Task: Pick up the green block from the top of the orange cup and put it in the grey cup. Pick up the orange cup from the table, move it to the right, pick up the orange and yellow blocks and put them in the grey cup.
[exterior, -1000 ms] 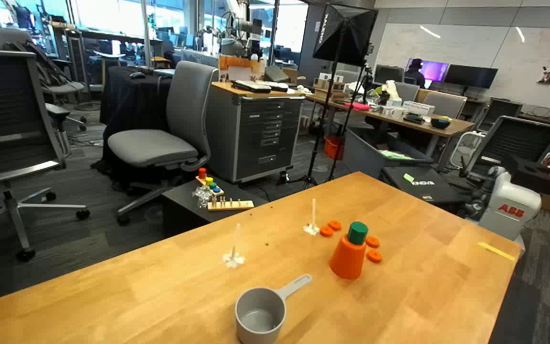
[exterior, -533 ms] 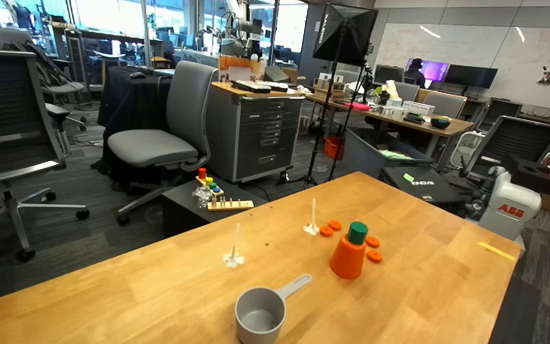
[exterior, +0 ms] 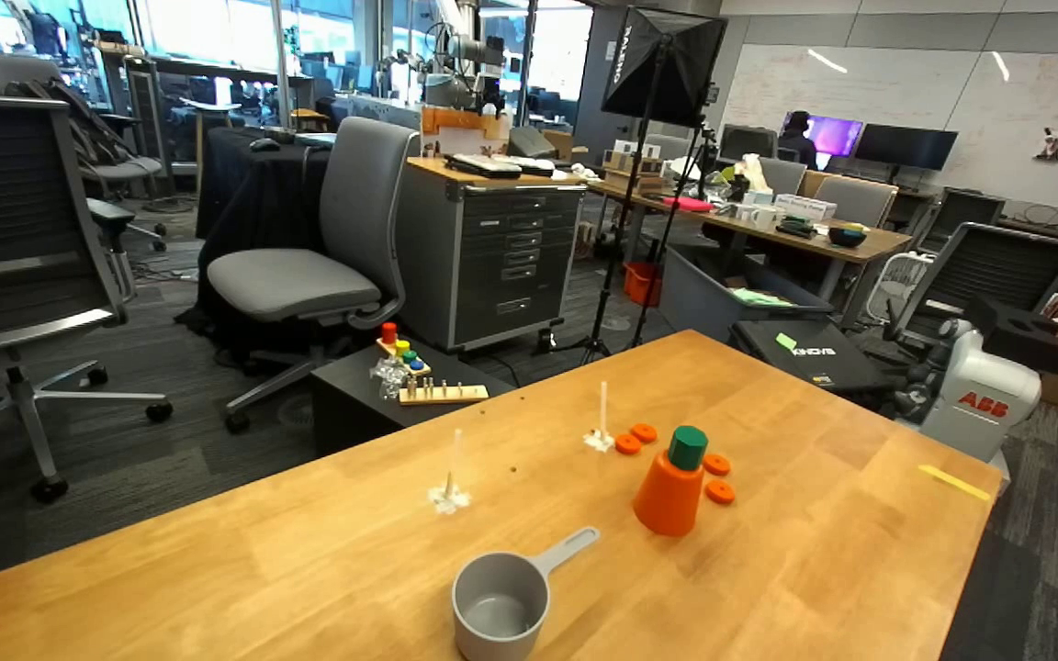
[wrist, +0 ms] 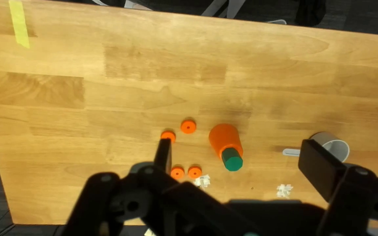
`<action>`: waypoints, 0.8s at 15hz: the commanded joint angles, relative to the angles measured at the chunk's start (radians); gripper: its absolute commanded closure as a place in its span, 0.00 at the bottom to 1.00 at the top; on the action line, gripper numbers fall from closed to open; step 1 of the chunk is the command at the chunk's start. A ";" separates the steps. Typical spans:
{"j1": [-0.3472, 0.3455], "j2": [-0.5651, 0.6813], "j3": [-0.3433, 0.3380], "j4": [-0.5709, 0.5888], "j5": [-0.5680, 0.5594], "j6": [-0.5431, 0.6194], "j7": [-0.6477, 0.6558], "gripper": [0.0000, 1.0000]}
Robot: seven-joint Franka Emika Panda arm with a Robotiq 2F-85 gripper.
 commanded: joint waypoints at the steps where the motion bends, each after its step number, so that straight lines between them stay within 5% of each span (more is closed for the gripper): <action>1: 0.012 0.211 0.069 0.136 -0.040 0.055 0.026 0.00; 7: 0.009 0.543 0.178 0.394 -0.201 0.074 0.161 0.00; 12: 0.038 0.789 0.186 0.612 -0.282 0.025 0.218 0.00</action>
